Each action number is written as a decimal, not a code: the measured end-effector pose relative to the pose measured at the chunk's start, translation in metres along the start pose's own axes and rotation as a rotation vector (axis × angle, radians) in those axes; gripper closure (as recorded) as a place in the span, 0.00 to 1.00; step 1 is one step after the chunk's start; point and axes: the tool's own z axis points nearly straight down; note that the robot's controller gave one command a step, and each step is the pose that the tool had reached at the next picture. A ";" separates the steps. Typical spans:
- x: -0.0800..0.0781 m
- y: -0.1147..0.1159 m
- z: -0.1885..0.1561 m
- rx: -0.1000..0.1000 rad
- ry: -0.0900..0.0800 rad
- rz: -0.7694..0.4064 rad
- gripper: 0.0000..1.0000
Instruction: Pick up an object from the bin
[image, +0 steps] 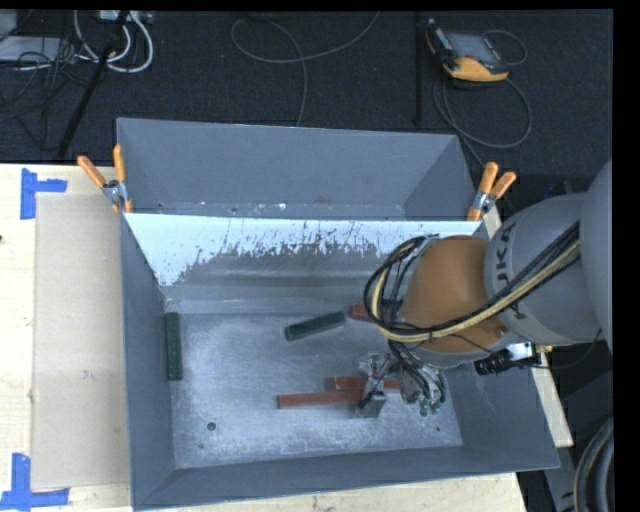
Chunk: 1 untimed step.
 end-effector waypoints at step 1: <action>-0.009 0.015 -0.158 -0.001 -0.010 0.017 1.00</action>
Offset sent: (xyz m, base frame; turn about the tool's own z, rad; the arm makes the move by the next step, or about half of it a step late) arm 0.0077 0.0141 0.1537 0.0197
